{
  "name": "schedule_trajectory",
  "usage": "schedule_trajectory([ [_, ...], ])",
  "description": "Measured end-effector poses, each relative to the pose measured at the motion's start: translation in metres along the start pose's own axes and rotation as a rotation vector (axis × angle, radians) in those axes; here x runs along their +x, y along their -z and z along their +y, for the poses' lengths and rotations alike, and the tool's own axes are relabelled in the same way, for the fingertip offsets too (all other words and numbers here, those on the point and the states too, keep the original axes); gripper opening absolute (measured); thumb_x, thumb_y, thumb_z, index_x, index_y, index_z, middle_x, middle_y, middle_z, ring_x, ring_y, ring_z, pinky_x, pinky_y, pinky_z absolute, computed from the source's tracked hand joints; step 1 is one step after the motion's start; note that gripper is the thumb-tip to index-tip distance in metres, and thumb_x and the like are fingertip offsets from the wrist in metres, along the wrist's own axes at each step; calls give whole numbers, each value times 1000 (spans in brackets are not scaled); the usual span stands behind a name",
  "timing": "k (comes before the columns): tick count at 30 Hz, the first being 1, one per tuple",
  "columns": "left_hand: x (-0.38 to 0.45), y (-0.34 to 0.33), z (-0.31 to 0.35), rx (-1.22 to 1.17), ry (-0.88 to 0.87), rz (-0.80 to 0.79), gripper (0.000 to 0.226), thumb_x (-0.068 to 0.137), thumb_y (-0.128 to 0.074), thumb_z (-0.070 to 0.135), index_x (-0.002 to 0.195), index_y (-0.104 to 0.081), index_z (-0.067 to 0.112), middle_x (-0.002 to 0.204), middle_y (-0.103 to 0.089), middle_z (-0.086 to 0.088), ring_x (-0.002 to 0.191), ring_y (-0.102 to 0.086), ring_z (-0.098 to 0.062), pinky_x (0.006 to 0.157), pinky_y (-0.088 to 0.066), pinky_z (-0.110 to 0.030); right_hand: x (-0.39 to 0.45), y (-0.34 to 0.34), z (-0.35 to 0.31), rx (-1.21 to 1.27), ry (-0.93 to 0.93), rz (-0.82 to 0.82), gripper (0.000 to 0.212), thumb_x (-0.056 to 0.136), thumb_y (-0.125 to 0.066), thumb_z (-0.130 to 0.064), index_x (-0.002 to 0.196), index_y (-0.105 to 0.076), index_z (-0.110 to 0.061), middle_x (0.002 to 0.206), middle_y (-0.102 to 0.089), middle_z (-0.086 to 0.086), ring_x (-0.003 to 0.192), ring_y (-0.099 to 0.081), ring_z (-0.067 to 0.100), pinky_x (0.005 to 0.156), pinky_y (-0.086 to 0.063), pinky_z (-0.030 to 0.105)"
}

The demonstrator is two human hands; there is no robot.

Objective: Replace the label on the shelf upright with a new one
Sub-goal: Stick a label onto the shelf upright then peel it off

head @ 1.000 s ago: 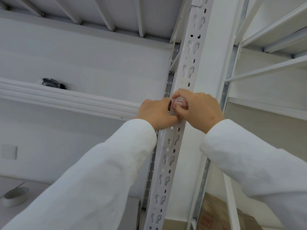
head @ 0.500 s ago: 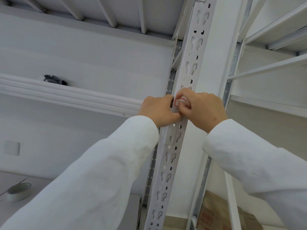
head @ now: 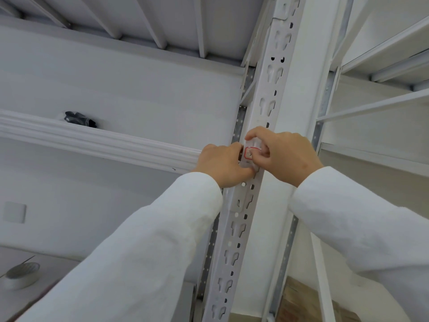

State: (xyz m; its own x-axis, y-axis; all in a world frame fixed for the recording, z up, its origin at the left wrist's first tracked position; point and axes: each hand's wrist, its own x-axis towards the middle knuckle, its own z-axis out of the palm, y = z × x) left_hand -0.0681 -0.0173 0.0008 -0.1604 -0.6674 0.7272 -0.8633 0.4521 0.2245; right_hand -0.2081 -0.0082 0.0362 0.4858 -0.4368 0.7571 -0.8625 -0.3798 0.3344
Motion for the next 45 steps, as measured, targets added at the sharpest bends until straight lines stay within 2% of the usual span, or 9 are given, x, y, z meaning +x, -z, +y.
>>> schedule_trajectory([
  [3, 1, -1, 0, 14, -2, 6, 38, 87, -45, 48, 109, -51, 17, 89, -64, 1, 82, -51, -22, 81, -30, -28, -1, -5, 1, -27, 9, 17, 25, 88, -49, -29, 112, -55, -28, 67, -53, -3, 64, -55, 28, 58, -41, 31],
  [7, 1, -1, -1, -7, -2, -2, 36, 87, -46, 47, 107, -51, 18, 91, -64, 2, 84, -52, -22, 80, -29, -28, -3, -9, 5, 8, 46, 121, 26, 83, -45, -30, 103, -62, -25, 60, -54, -3, 57, -58, 30, 54, -45, 32],
  [10, 1, -1, -1, 0, -5, 3, 36, 87, -46, 48, 108, -51, 18, 96, -67, 1, 83, -51, -21, 83, -30, -28, -6, -8, 6, -1, 46, 73, 26, 85, -47, -27, 105, -63, -28, 70, -66, 1, 61, -59, 29, 56, -47, 34],
  [15, 1, -1, 0, 6, 1, 8, 37, 87, -46, 48, 107, -51, 17, 100, -68, -1, 86, -52, -23, 85, -32, -29, -7, -7, 4, -30, 52, 47, 23, 87, -49, -24, 105, -63, -31, 71, -66, 2, 63, -58, 28, 57, -44, 31],
  [21, 0, 0, 1, 14, -5, 1, 28, 88, -44, 47, 95, -43, 19, 93, -66, 0, 83, -52, -23, 83, -31, -29, -2, -9, 2, -62, 34, 19, 19, 88, -46, -28, 102, -58, -27, 73, -64, 2, 65, -57, 28, 58, -38, 29],
  [27, 1, -1, -1, 10, -8, -3, 33, 86, -46, 44, 104, -50, 17, 96, -68, -1, 81, -49, -22, 79, -28, -28, 7, -6, -3, -38, 30, -13, 17, 86, -48, -34, 94, -56, -22, 78, -66, 0, 73, -59, 28, 63, -42, 31],
  [33, 0, -1, 0, 8, -8, 1, 26, 87, -45, 45, 92, -41, 19, 83, -57, 3, 80, -47, -22, 80, -28, -28, -1, -6, -2, -41, 29, 44, 20, 88, -47, -32, 104, -57, -26, 75, -64, 1, 67, -58, 29, 59, -42, 32],
  [41, 2, -4, -3, 8, -17, 8, 32, 81, -54, 43, 100, -48, 18, 88, -62, 2, 82, -51, -23, 80, -29, -29, -7, -14, 3, -49, 13, 57, 13, 84, -52, -30, 85, -58, -19, 66, -63, -1, 60, -56, 29, 55, -35, 27],
  [45, 2, -4, -3, 6, -34, 23, 27, 83, -52, 43, 93, -41, 20, 85, -59, 3, 79, -50, -22, 79, -27, -29, -12, -14, 1, -9, 30, 152, 18, 82, -56, -25, 99, -62, -24, 62, -61, -3, 56, -57, 29, 53, -43, 30],
])
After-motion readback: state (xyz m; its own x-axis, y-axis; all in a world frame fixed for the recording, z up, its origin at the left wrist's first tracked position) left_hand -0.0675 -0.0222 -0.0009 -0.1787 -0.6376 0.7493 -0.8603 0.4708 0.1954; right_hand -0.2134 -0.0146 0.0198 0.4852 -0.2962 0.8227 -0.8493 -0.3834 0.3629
